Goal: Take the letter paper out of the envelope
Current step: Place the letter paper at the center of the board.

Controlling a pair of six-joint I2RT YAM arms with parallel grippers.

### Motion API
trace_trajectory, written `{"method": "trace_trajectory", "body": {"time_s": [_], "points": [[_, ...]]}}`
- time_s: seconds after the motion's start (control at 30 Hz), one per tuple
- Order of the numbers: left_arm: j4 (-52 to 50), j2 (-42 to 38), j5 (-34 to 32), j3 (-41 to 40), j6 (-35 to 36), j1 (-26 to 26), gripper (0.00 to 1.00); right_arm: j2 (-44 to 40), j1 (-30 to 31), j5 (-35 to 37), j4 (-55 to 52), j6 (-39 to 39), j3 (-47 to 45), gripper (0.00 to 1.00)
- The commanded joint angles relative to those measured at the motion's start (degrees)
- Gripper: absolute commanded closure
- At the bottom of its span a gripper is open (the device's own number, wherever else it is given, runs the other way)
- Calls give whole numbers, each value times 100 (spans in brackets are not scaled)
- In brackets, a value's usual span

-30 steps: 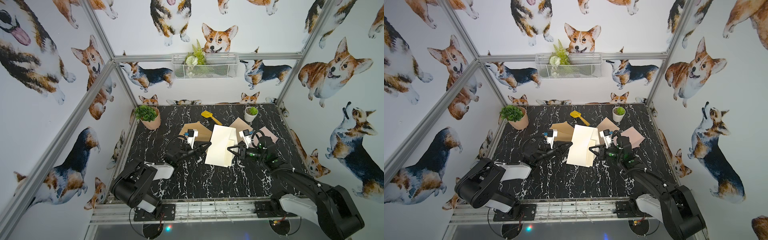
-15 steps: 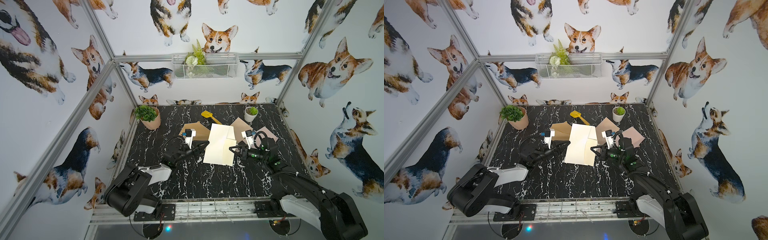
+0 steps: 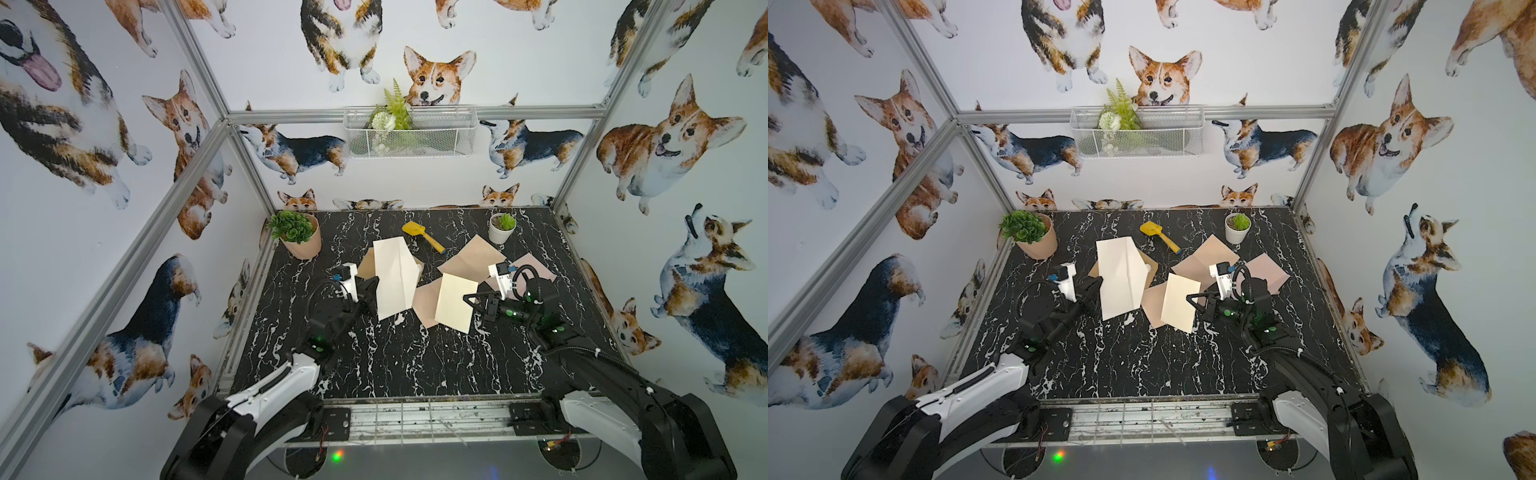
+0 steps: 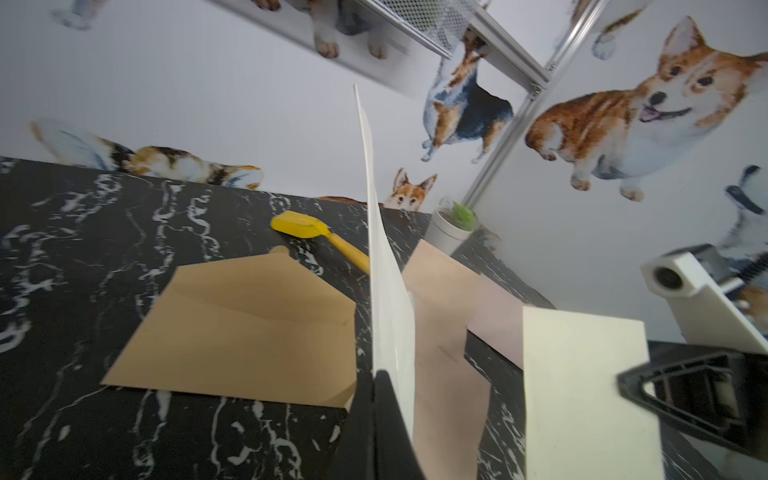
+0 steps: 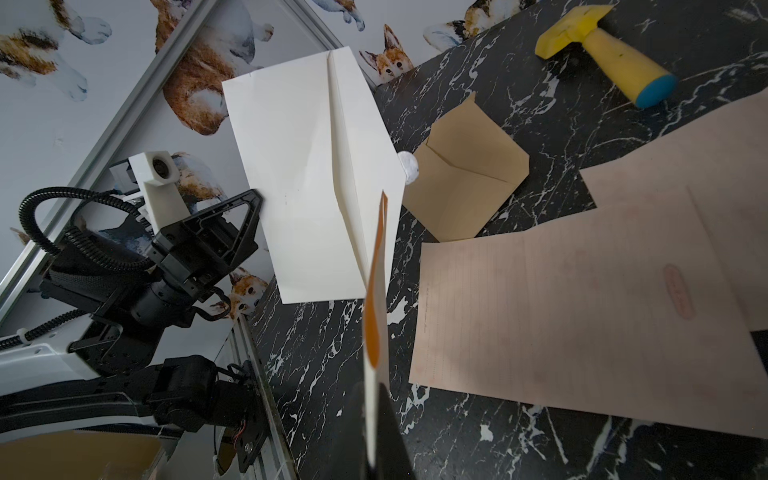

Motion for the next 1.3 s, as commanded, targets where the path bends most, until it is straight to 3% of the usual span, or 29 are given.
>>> {"method": "trace_trajectory", "body": {"time_s": [0.0,0.23,0.43,0.6,0.73,0.9,1.1,1.13,1.2,1.27], "points": [[-735,-512,-1648,-217,25,56,100,83,-10,36,180,44,-13,100],[-1149,-393,-2104,-188,-197,428,100,225,148,-75,267,167,90,100],[-865,276,-1954,-323,-769,1044,100,114,1544,1273,-1070,-728,661,100],[-880,524,-2012,-402,-993,1623,100,666,1876,932,71,-74,430,100],[-1090,716,-1912,-433,-1408,2333,100,1666,2350,1005,940,158,350,100],[-749,1103,-856,-598,-1985,3344,100,3062,2980,960,1757,410,782,100],[-967,1222,-819,-488,-2093,3446,100,4642,3163,763,2434,785,1655,100],[-1010,1231,-836,-481,-2154,3479,96,4745,3162,817,2406,787,1741,100],[-1018,1347,-834,-505,-2322,3583,77,4895,3163,1092,2129,677,1934,100],[-957,1515,-711,-512,-2411,3700,74,4868,3163,1398,1631,441,2079,94]]}}
